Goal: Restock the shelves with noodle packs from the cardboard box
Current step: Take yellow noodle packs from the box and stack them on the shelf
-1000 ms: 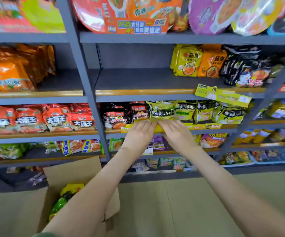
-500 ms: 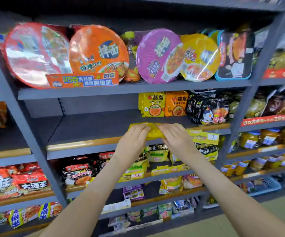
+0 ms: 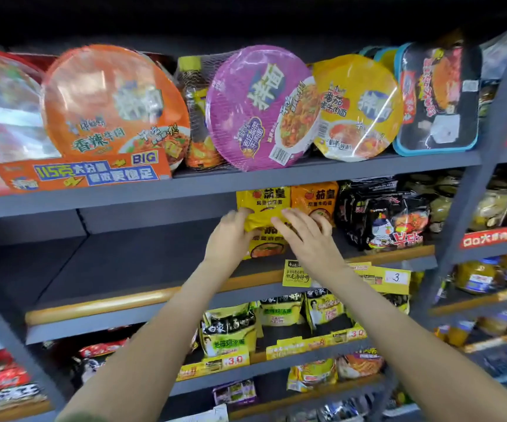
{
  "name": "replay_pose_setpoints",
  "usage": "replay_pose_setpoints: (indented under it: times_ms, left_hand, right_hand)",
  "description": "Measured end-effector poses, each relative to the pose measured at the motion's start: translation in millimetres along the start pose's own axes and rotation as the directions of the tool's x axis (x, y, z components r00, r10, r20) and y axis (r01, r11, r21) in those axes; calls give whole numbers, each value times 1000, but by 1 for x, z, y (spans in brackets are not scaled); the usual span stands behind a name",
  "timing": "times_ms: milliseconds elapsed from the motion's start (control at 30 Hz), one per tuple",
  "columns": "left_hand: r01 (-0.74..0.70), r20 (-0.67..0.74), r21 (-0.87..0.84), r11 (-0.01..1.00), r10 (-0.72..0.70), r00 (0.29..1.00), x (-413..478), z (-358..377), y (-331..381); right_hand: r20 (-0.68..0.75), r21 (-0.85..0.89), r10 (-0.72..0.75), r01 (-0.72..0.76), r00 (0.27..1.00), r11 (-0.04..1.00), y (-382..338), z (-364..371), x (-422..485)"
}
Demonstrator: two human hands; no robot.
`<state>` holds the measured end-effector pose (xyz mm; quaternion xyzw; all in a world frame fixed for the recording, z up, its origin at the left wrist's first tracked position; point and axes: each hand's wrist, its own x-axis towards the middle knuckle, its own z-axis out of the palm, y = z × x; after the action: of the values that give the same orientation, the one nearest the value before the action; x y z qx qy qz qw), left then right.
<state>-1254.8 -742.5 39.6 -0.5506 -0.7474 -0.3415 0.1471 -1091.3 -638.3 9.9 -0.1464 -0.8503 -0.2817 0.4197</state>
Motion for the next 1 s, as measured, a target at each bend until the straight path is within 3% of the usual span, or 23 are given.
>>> replay_pose_setpoints:
  times_ms: [100,167,267,367,433,500,567,833,1000]
  left_hand:
    - [117,51,-56,992,-114,992,30,11,-6]
    - [154,71,-90,984,-148,986,46,22,-10]
    - [159,33,-153,975,-156,987,67,47,-17]
    - [35,26,-76,997,-33,999,77,75,-26]
    - [-135,57,175,975,127,990,75,89,-37]
    - [-341,130,482,807,319,939,69,96,-53]
    - [-448,231,622,642,396,889,65,101,-69]
    - [-386,255,702,599,295,921,72,107,-65]
    - [-408,388,620,670,191,902,68,104,-52]
  right_hand:
    - [230,33,-89,84,969,996,16,32,7]
    - [411,95,-90,56,907,994,28,52,13]
    - [566,148,-56,-35,822,988,42,77,18]
    - [606,90,-26,-36,795,995,47,98,20]
    - [626,85,-8,-58,780,995,48,111,23]
    - [638,99,-8,-72,770,992,49,120,28]
    - [640,132,-30,-71,768,989,49,123,35]
    - [569,139,-53,-33,821,990,54,136,34]
    - [561,58,43,-91,826,994,55,134,26]
